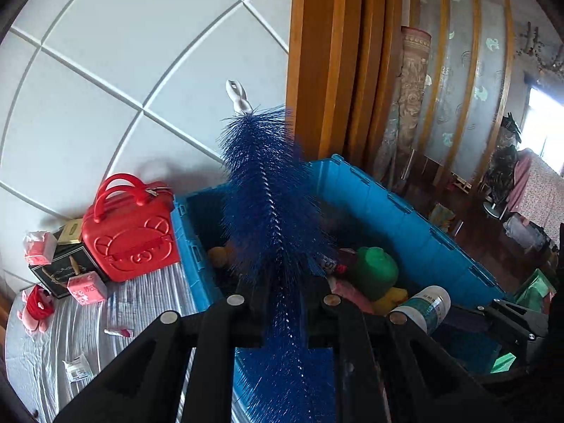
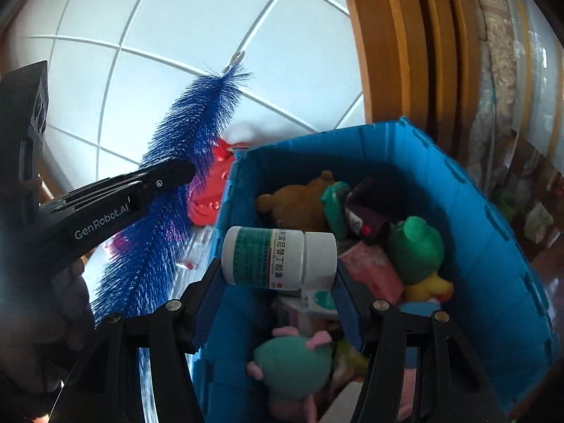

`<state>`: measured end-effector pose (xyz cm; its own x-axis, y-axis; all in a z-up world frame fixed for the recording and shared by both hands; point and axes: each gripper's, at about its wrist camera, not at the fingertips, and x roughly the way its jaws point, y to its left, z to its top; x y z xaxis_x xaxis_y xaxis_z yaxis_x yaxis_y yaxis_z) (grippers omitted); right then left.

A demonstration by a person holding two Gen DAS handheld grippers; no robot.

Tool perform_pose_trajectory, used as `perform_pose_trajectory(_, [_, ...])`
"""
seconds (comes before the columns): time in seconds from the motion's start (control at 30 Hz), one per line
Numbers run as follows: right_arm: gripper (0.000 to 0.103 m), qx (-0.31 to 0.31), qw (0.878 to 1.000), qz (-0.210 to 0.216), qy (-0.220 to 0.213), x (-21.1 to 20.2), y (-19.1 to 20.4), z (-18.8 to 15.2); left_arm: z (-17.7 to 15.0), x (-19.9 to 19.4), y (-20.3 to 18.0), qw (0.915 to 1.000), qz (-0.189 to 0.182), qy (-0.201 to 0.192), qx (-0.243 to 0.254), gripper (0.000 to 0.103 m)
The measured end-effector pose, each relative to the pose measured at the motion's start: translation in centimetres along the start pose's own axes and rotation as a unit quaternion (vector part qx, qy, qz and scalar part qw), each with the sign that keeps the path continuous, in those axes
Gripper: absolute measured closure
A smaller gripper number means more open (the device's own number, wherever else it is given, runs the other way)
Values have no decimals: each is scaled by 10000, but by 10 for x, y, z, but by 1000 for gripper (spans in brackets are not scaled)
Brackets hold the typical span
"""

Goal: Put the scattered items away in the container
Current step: 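Carry the bottle brush with the left tool while the right tool carries the pill bottle to the bin, then open both tools to drop the bottle brush and pill bottle into the bin, then withdraw both open tools from the bin toward the bed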

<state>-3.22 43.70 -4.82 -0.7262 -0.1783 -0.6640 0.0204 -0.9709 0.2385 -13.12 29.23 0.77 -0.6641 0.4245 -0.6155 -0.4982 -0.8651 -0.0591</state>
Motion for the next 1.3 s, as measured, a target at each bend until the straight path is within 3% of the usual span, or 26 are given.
perform_pose_trajectory(0.2, [44, 107, 9996, -275, 44, -7, -29, -5, 0, 21, -23, 9998, -137, 156, 80, 91])
perform_pose_trajectory(0.3, [44, 194, 9991, -373, 0, -10, -40, -7, 1, 32, -29, 9984, -432, 358, -26, 86])
perform_pose_trajectory(0.37, [44, 235, 9988, -433, -35, -11, -46, -8, 1, 36, -31, 9976, -562, 406, -94, 69])
perform_pose_trajectory(0.4, [41, 259, 9986, -457, -53, -12, -48, -8, 0, 37, -31, 9976, -559, 391, -134, 45])
perform_pose_trajectory(0.43, [21, 294, 9984, -488, -60, -12, -50, -9, -1, 35, -30, 9976, -563, 358, -191, 22])
perform_pose_trajectory(0.47, [9, 338, 9981, -501, -83, -13, -52, -10, -1, 33, -28, 9976, -576, 296, -248, 17])
perform_pose_trajectory(0.5, [1, 369, 9979, -507, -133, -15, -54, -10, -2, 33, -26, 9978, -558, 267, -258, 16])
perform_pose_trajectory(0.77, [1, 291, 9985, -421, -187, -15, -43, -8, -8, 23, 5, 9988, -185, 260, -377, 16])
perform_pose_trajectory(1.3, [1, -179, 9997, -13, -172, 16, 26, 0, -47, -12, 99, 9948, 450, 273, -868, 16])
